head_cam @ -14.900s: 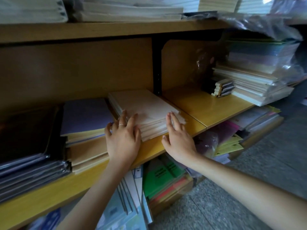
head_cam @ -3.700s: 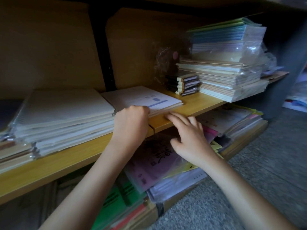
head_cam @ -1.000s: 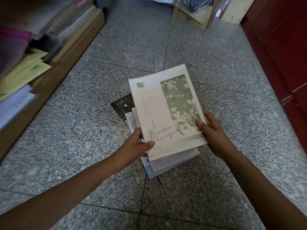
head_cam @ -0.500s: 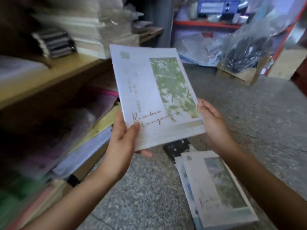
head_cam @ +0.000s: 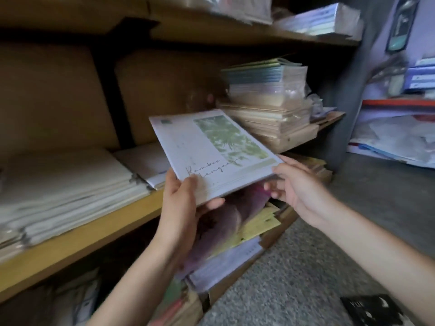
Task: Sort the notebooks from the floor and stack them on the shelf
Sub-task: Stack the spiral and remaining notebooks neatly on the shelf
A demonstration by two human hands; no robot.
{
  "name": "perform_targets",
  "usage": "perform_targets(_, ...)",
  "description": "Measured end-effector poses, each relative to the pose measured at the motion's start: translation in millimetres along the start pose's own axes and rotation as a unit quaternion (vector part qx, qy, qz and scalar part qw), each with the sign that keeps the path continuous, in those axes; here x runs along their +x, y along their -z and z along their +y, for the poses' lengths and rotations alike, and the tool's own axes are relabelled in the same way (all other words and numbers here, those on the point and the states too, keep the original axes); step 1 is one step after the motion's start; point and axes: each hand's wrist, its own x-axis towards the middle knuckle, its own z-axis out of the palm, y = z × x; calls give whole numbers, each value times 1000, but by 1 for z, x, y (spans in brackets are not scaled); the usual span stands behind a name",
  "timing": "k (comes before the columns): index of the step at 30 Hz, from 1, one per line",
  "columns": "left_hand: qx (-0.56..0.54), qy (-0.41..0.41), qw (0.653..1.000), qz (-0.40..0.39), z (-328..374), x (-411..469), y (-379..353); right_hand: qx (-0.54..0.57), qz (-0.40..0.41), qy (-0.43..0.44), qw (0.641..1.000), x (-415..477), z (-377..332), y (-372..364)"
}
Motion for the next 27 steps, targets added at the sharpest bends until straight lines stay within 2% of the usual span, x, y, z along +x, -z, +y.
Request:
perform_targets(4,-62,58,995,55,15,23,18,1,-16,-22,1000,27,3,-34)
perform_targets(7,-120,71,987,79,16,31,25,21,-2,-16,1000,36,14,-48)
perform_targets(10,-146,67,986,48,14,28,31,26,19,3,999,38,31,-51)
perform_targets(12,-91,74,993,10,14,17,35,11,44,24,999,38,40,-49)
perform_targets(14,61,105,992,-24,19,5,38,4,70,39,997,40,44,-46)
perform_targets(15,153,125,979,-53,22,0,40,-1,77,45,996,41,47,-44)
perform_targets(17,323,134,929,-117,28,-8,43,-29,91,60,994,41,52,-40)
perform_targets(18,432,93,887,-135,30,-10,46,-51,94,71,992,39,54,-39)
perform_targets(19,555,12,822,-128,31,-11,49,-72,94,85,989,37,56,-38)
perform_targets(20,657,-92,742,-97,29,-11,52,-89,90,100,987,35,59,-38)
perform_targets(21,713,-193,671,-60,27,-10,53,-106,81,114,985,32,61,-40)
perform_targets(22,729,-271,628,-40,25,-8,52,-121,72,128,982,30,62,-43)
perform_targets(23,725,-325,606,-39,24,-7,50,-134,63,141,979,30,63,-45)
perform_targets(24,714,-358,599,-49,21,-5,49,-143,54,152,977,30,64,-48)
perform_targets(27,730,-354,582,-65,9,8,53,-176,26,174,969,31,67,-55)
